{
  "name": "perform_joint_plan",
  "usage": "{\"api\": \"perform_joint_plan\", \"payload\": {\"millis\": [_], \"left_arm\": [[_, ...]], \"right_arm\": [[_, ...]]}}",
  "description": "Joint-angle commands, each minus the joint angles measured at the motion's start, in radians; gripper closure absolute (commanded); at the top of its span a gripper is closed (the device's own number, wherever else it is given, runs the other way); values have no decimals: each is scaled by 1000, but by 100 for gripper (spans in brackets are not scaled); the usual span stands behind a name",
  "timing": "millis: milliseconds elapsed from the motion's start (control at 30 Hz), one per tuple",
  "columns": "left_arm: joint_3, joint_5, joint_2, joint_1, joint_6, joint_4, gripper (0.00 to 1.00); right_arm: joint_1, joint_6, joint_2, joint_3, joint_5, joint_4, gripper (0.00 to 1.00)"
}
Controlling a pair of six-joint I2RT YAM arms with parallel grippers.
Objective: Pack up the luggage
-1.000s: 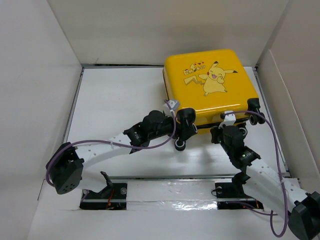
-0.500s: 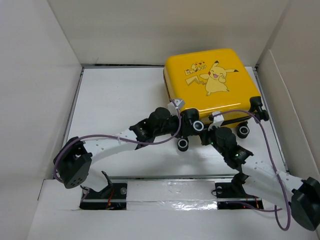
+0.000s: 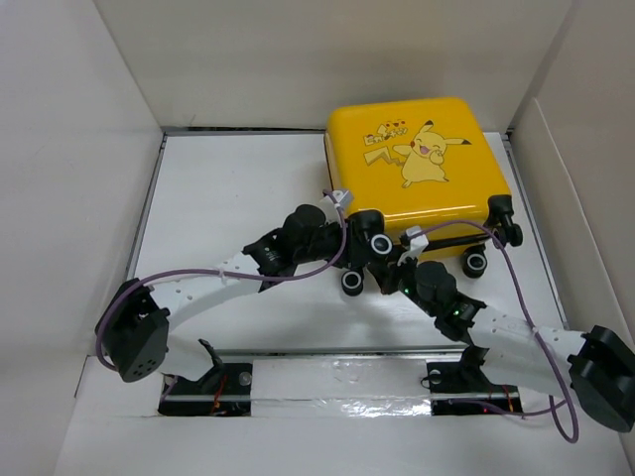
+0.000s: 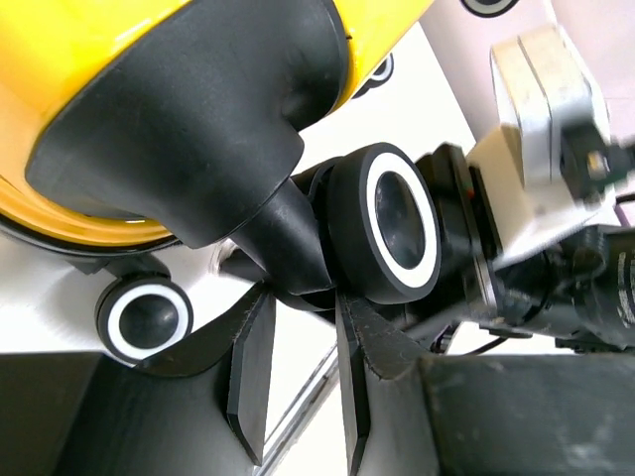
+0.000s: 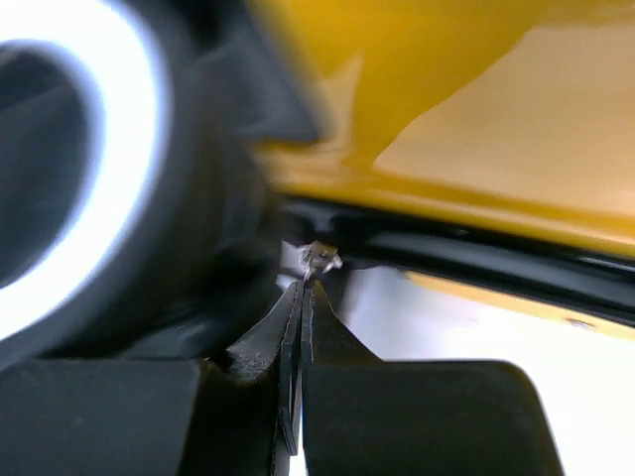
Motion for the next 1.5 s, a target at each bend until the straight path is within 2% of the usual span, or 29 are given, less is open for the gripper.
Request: {"api": "perform_joint_plan", "payload": {"millis": [0, 100, 200, 267, 333, 367, 400, 500, 567, 667, 767, 800, 900, 933, 967, 1133, 1200, 1300, 1367, 1467], "left_arm": [[65, -5, -17, -13, 23, 298, 100], [60, 10, -18, 14, 20, 307, 100], [59, 25, -11, 14, 7, 327, 100], [48, 25, -15, 14, 3, 339, 100], [22, 21, -23, 14, -9, 365, 100], [16, 18, -24, 14, -9, 370, 100], [8, 18, -26, 14, -13, 376, 100], [-3, 19, -24, 14, -16, 390, 100], [-3, 18, -21, 14, -16, 393, 100], [-3, 22, -20, 23, -20, 402, 100], [-13, 25, -23, 23, -26, 413, 100], [-16, 25, -26, 23, -26, 414, 100], [-35, 28, -34, 23, -39, 429, 100], [-45, 30, -35, 23, -40, 434, 100], [-49, 30, -37, 23, -43, 439, 100], [-75, 47, -41, 23, -60, 466, 100], [-82, 53, -47, 23, -63, 475, 100], [-93, 61, -50, 23, -65, 480, 100], [-99, 67, -54, 23, -66, 486, 100], [-111, 76, -57, 23, -69, 503, 100]], "right_arm": [[125, 0, -41, 19, -364, 283, 100], [125, 26, -81, -7, -336, 289, 100], [146, 43, 41, 40, -405, 346, 100], [156, 39, 61, 57, -376, 306, 100], [166, 23, -6, 59, -327, 225, 76], [166, 14, -41, 60, -277, 98, 63], [166, -18, -84, 71, -258, 29, 42], [166, -75, -270, 94, -194, -272, 25], [166, -90, -411, 115, -123, -474, 23], [166, -89, -584, 128, 27, -632, 32], [166, -70, -701, 141, 153, -696, 61], [166, -67, -718, 144, 175, -694, 58], [166, -96, -709, 152, 209, -630, 24], [166, -115, -689, 158, 198, -603, 10], [166, -130, -660, 166, 166, -548, 7], [99, -167, -415, 220, 126, -402, 1], [62, -155, -373, 217, 77, -311, 0], [-14, -107, -331, 172, 37, -165, 7], [-66, -83, -308, 141, 17, -103, 14], [-119, -44, -288, 115, -32, -50, 19]]}}
